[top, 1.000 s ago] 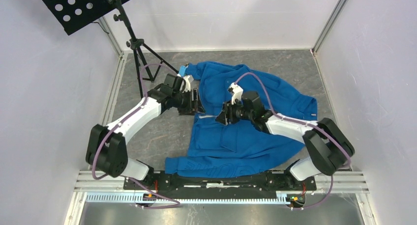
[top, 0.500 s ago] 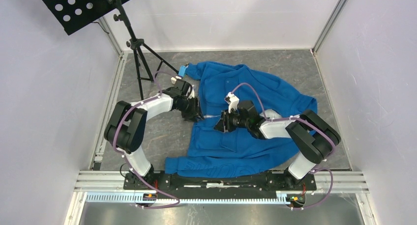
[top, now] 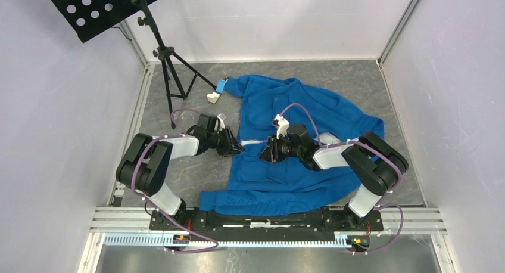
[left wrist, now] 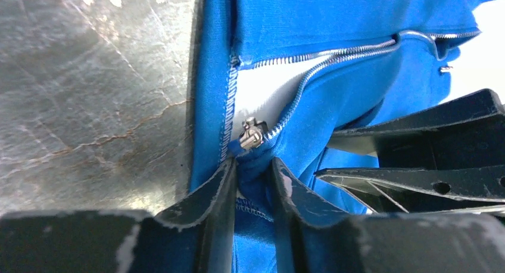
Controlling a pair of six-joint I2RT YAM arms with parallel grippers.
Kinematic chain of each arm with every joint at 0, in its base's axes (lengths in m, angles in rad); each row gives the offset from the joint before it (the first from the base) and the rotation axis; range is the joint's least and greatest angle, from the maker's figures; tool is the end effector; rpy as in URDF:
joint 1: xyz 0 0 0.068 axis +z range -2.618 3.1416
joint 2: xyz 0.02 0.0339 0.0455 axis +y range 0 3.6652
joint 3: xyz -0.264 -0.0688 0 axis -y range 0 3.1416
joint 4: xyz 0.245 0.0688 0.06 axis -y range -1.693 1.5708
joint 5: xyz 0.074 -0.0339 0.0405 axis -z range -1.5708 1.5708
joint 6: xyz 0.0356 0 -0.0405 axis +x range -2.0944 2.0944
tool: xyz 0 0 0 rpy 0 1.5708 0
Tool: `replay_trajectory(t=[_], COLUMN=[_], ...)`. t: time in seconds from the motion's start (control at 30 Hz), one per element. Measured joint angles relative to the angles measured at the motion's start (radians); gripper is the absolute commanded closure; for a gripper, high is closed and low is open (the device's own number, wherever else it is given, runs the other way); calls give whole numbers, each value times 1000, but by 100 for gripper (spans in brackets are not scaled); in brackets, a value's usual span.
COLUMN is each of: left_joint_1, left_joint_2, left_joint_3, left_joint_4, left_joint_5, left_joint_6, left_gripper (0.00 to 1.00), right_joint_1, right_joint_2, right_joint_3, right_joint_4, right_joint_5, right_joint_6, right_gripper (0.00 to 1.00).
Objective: Zip up the jacket
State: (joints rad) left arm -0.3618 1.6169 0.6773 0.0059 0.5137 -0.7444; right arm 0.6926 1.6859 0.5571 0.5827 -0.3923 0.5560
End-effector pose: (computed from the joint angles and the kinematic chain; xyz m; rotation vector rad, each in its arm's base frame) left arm 0.2628 -0.1182 0.1304 -0.2803 2.6626 -1.0582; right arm 0.2227 0.2025 0.1244 -0.4098 2.2570 1.1170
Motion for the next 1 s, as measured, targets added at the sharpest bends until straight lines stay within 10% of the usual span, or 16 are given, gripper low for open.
replay_trajectory(t=[0.27, 1.0], left_joint_1=[0, -93], left_joint_2=[-45, -373], left_joint_3=[-127, -161], left_joint_4=[253, 306], left_joint_5=[14, -47], left_joint_6=[-24, 273], left_gripper=[97, 98], right_joint_1=[8, -58], right_joint_2=[0, -180], right_joint_3=[123, 198], right_joint_4=[-191, -220], right_joint_5=[5, -121], right_joint_6=[-156, -591], right_gripper=[51, 21])
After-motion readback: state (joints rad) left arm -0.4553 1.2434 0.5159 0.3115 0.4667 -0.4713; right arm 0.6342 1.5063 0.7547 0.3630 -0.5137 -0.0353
